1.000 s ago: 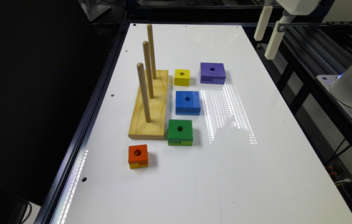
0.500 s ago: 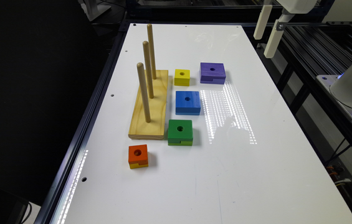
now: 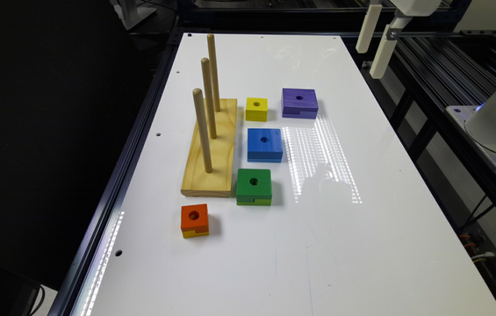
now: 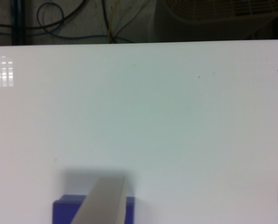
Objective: Pick up yellow block.
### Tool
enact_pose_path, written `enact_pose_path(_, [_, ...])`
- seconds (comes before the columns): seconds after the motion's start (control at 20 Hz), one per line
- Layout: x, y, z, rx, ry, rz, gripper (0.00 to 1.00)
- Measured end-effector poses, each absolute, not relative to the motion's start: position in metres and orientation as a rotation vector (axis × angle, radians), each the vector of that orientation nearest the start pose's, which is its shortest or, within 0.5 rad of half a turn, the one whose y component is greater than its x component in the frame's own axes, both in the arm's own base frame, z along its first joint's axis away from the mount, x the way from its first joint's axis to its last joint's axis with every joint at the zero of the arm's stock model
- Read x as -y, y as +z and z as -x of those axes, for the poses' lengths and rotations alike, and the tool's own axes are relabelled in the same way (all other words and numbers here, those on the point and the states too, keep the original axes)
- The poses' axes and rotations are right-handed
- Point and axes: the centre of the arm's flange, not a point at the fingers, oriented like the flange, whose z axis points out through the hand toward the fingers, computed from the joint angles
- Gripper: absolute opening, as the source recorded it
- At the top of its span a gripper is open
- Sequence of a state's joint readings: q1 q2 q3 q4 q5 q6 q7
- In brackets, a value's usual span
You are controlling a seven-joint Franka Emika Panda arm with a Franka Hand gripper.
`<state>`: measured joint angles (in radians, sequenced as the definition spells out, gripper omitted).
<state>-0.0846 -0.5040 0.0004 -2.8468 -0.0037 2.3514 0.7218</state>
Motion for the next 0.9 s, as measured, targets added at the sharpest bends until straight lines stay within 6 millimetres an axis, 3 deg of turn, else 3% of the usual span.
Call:
enact_pose_path(0.35, [0.034, 0.337, -0.342, -1.224, -0.028, 2.891, 1.00])
enact_pose_path(0.9, [0.036, 0.341, -0.368, -1.219, -0.057, 2.887, 1.00])
